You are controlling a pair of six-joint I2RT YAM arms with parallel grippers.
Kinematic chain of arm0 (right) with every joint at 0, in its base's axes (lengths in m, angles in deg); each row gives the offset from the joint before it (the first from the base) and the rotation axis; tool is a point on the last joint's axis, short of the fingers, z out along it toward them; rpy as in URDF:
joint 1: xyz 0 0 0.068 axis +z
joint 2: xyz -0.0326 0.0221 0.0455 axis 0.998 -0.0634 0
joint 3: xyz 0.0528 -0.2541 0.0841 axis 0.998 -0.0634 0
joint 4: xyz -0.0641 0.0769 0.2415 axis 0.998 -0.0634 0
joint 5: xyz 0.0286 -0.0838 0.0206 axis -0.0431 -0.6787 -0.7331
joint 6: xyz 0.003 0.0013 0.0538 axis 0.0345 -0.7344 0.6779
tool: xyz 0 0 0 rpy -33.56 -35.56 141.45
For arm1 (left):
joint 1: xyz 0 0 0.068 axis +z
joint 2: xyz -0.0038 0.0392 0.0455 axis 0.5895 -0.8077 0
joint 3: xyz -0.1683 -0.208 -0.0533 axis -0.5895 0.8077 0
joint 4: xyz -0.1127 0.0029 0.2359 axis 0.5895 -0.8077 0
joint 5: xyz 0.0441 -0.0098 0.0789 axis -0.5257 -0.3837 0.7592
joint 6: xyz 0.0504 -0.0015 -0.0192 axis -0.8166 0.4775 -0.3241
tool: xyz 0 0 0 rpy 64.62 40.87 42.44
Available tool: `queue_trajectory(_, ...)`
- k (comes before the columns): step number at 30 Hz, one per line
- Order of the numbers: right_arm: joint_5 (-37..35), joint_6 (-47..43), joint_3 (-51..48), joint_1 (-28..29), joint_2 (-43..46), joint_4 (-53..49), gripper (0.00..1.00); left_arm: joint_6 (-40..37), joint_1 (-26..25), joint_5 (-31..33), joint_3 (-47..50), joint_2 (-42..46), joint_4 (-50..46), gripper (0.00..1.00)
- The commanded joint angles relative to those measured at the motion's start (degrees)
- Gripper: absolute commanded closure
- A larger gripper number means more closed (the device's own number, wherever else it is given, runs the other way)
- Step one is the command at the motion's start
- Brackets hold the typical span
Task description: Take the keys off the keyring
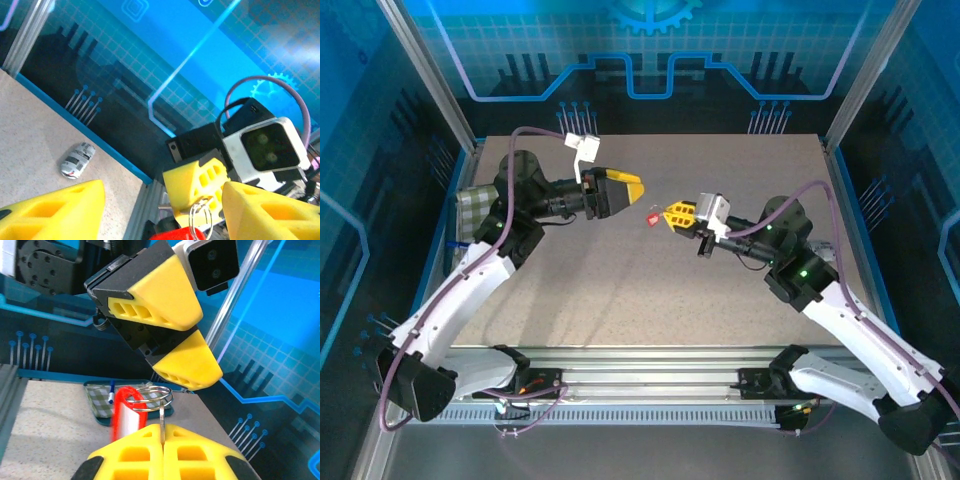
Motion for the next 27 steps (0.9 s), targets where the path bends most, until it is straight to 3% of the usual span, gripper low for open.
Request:
queue_trajectory(1, 7.2, 2.1, 2.9, -1.2, -0.6, -2.0, 1.00, -3.9, 0.4, -6.4, -3.8, -0.9, -5.3, 0.37)
queue_trajectory(12, 8.0, 2.8, 3.7, -1.3, -1.8, -1.2, 1.00, -5.7, -1.9, -13.1, -7.2, -4.4, -10.0, 0.40)
queue_trajectory(14, 7.3, 2.7, 3.8, -1.3, -1.9, -1.1, 1.00, -6.6, -2.4, -13.6, -7.6, -4.7, -11.1, 0.47)
queue_trajectory(20, 4.1, 2.5, 3.8, -1.3, -2.0, -0.5, 1.00, -7.7, -2.9, -14.0, -8.3, -5.0, -12.7, 0.55)
queue_trajectory(24, 3.3, 2.5, 3.8, -1.3, -2.0, -0.2, 1.00, -7.9, -3.0, -14.1, -8.5, -5.4, -12.6, 0.72)
queue_trajectory(27, 2.9, 2.4, 3.8, -1.3, -2.2, -0.1, 1.00, -7.7, -3.3, -14.1, -8.5, -5.6, -12.2, 0.76)
